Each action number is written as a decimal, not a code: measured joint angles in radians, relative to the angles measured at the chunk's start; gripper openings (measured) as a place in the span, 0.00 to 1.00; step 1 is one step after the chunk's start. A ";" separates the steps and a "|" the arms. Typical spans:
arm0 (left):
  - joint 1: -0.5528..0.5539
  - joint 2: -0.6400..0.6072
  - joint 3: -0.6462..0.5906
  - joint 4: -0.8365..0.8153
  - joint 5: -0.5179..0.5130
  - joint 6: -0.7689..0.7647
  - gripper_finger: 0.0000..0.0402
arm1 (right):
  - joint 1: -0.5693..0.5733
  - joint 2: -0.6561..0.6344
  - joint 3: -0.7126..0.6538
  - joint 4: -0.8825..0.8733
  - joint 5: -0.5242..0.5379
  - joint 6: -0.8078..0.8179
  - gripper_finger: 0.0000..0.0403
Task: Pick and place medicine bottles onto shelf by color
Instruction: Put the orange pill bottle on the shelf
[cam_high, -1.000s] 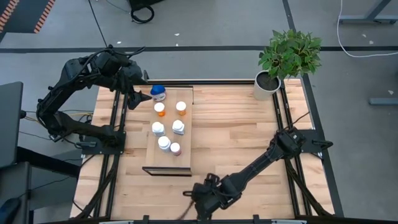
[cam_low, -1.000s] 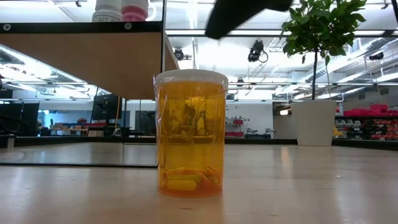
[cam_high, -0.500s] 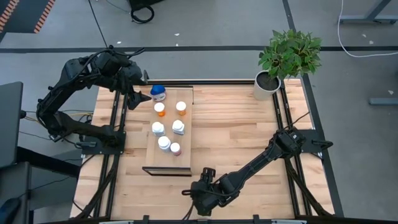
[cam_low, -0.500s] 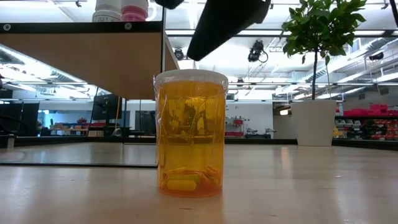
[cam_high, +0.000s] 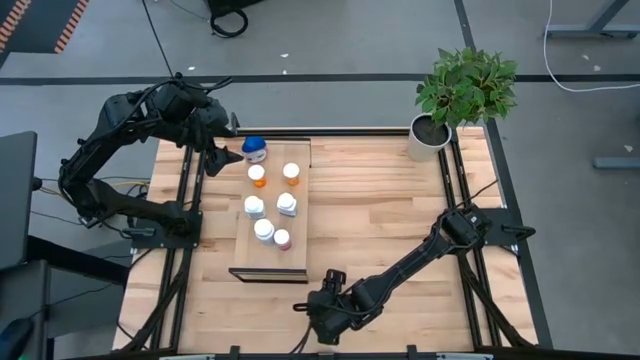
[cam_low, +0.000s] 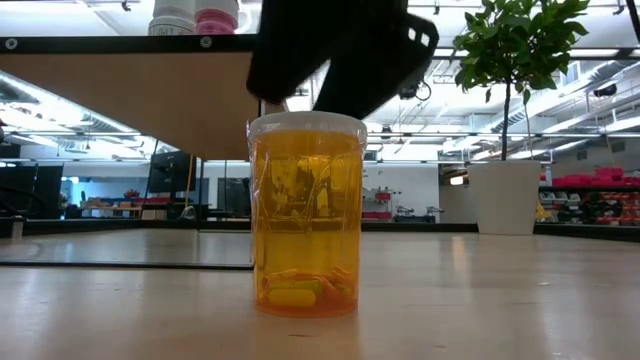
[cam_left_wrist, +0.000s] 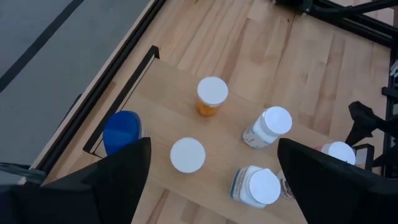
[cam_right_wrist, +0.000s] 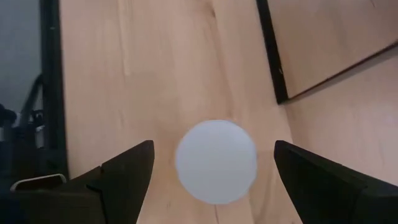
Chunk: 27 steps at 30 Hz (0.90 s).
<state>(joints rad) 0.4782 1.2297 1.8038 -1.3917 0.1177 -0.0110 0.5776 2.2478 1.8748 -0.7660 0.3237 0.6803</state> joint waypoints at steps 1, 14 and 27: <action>0.000 0.000 0.000 0.000 0.000 -0.002 0.88 | -0.001 0.000 -0.006 0.001 0.000 0.005 0.84; 0.000 0.000 0.000 0.001 0.000 -0.004 0.88 | -0.008 0.000 -0.033 0.040 -0.018 -0.003 0.84; 0.000 0.000 0.000 0.003 0.000 -0.004 0.88 | -0.008 0.000 -0.033 0.040 -0.019 -0.019 0.72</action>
<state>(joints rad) 0.4784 1.2297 1.8038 -1.3884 0.1173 -0.0151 0.5694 2.2478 1.8420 -0.7265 0.3050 0.6613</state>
